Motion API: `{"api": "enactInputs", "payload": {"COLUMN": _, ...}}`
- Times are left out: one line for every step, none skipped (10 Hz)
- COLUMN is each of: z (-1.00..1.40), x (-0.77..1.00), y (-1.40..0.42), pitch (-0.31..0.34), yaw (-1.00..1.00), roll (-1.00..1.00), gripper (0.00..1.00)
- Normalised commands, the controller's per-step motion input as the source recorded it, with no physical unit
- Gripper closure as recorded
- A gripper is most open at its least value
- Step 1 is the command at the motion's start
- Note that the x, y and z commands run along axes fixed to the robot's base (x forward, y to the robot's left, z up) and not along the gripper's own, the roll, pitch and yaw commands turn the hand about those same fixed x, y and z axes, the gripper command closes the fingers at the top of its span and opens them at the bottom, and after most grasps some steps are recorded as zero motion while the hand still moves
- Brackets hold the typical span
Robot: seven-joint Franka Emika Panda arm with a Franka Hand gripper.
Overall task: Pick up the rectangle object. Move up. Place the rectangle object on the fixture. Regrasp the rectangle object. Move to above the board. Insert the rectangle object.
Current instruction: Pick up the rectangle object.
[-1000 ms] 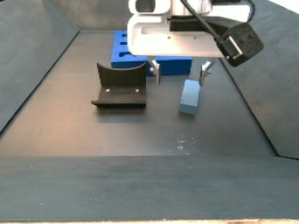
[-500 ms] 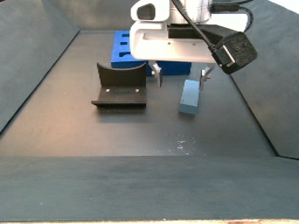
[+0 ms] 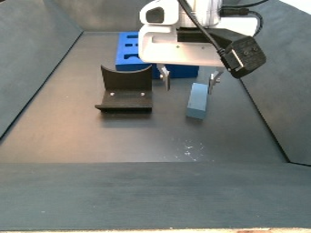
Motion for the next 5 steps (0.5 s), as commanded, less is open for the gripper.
{"api": "enactInputs", "payload": {"z": -0.22, "x": 0.0, "y": 0.0, "pitch": -0.063, "yaw": -0.05, "roll": 0.0, "gripper": 0.0}}
{"api": "enactInputs", "payload": {"z": -0.24, "x": 0.0, "y": 0.0, "pitch": -0.117, "yaw": -0.05, "roll": 0.0, "gripper": 0.0}}
{"api": "enactInputs", "payload": {"z": -0.27, "x": -0.1, "y": -0.03, "pitch": -0.246, "yaw": -0.09, "roll": 0.0, "gripper": 0.0}}
{"api": "enactInputs", "payload": {"z": -0.14, "x": -0.19, "y": -0.16, "pitch": -0.274, "yaw": -0.14, "roll": 0.02, "gripper": 0.0}}
{"api": "enactInputs", "payload": {"z": -0.08, "x": -0.18, "y": -0.17, "pitch": -0.297, "yaw": -0.07, "roll": 0.03, "gripper": 0.0}}
